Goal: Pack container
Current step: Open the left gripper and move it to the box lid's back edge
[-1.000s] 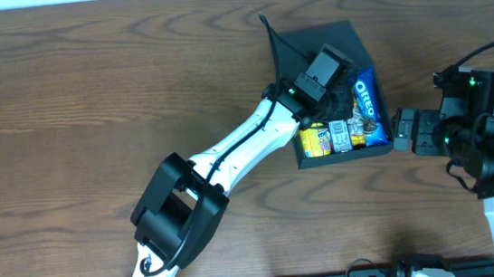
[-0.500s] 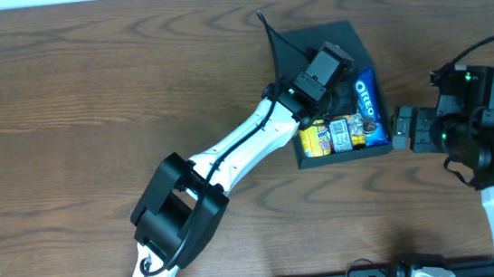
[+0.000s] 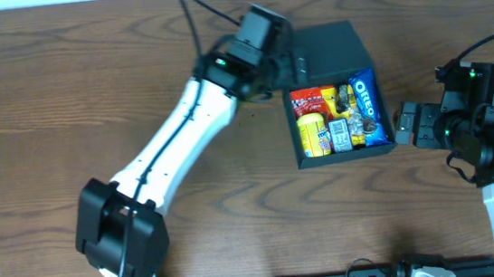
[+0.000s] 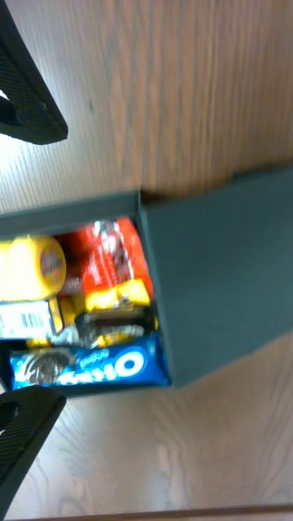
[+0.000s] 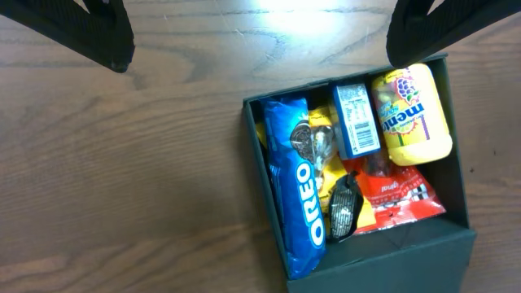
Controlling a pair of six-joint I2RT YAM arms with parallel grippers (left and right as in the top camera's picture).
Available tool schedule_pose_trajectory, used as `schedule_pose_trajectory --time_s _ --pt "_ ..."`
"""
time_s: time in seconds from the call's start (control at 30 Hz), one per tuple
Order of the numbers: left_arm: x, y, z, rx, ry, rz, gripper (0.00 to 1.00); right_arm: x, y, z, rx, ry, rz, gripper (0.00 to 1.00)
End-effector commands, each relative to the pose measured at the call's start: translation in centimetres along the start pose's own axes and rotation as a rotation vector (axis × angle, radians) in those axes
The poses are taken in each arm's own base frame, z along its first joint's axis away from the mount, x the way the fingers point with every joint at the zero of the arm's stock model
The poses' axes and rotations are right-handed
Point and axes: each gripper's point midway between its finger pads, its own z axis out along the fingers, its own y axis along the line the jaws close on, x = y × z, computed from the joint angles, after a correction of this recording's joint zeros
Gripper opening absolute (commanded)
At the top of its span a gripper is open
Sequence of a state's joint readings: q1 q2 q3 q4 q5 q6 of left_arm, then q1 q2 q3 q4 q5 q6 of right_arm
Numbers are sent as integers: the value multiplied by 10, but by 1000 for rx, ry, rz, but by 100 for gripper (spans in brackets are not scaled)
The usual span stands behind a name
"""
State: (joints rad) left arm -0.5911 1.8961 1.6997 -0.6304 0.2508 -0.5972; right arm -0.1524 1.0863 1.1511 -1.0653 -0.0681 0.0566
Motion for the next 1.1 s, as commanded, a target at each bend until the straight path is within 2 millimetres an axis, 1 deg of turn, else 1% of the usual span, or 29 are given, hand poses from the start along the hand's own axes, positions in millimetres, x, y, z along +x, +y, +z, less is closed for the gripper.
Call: schedule_pose_trajectory --time_s 0.0,0.13,0.23,0.33,0.47,0.57,0.73,0.87,0.97,1.07 --pt "-1 18 9 32 74 -42 95 -3 -2 -3 9 -10 2 99" --pt "-5 28 22 86 119 -90 95 -3 -2 -3 9 -10 2 99" --pt "-3 33 36 143 174 -149 95 -3 -2 -3 6 -11 2 99" --pt "-1 34 54 235 240 -206 95 -3 1 -3 -12 -10 2 99" --pt "-2 29 77 353 292 -268 95 -3 2 -3 -13 -10 2 99" --pt "-4 33 96 369 290 -305 95 -3 2 -3 -13 -10 2 99" --pt "-3 38 118 388 297 -359 95 -3 2 -3 -13 -10 1 99" --pt "-8 35 128 432 278 -341 95 -3 2 -3 -13 -10 2 99" --pt "-13 32 133 457 265 -365 95 -3 2 -3 -13 -10 2 99" --pt "-18 30 135 477 246 -360 95 -3 2 -3 -13 -10 1 99"
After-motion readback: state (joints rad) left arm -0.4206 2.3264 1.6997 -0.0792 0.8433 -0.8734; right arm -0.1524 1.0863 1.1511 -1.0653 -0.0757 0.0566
